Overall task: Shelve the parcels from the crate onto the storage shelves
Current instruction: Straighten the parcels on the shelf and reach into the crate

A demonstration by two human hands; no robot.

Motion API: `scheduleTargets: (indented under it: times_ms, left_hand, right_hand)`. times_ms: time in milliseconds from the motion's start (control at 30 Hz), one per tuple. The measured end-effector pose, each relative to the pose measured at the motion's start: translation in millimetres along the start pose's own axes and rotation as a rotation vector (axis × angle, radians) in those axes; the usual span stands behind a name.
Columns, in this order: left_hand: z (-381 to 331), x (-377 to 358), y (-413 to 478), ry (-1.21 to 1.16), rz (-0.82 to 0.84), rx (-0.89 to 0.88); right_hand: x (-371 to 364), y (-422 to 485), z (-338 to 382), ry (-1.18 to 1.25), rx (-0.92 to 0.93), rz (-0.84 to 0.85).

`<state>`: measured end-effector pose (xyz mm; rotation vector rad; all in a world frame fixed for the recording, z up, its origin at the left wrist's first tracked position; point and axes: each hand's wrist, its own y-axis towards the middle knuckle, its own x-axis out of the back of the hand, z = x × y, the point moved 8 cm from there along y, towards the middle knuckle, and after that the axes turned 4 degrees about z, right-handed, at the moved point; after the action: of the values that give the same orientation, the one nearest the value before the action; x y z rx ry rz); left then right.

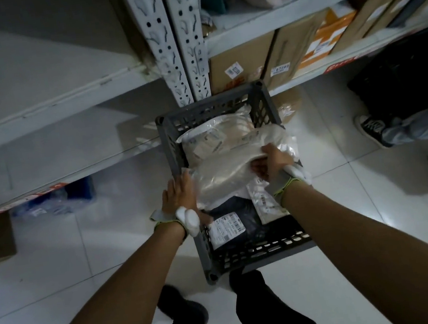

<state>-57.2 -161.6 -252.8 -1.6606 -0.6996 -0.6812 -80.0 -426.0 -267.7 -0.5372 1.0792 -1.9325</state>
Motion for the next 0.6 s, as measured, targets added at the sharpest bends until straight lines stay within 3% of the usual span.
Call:
scheduleTargets:
  times_ms: [33,267,400,500,600]
  left_hand:
    - [-7.7,4.6,-4.1,-0.075,0.030,-0.029]
    - [-63.0,160.8,-69.1,-0.213,-0.526,-0.206]
    - [-63.2,255.8,-119.7,-0.209,-0.678,-0.212]
    - [-66.0,305.5,-159.1,-0.189,-0.853,-0.329]
    - [-57.2,344.8,-195.2,-0.343,-0.942,-0.402]
  right_hand:
    - [-5.9,-8.7,15.6,-0.021,0.038,0.008]
    - [-62.2,-145.0,154.3,-0.060,0.377,0.138]
    - [-90.4,-244.8,225.3,-0.101,0.693,0.228]
    - [-103.8,-302.1,259.7,-0.111,0.887,0.283]
    - [-111.4,-355.0,287.5,-0.073,1.056,0.315]
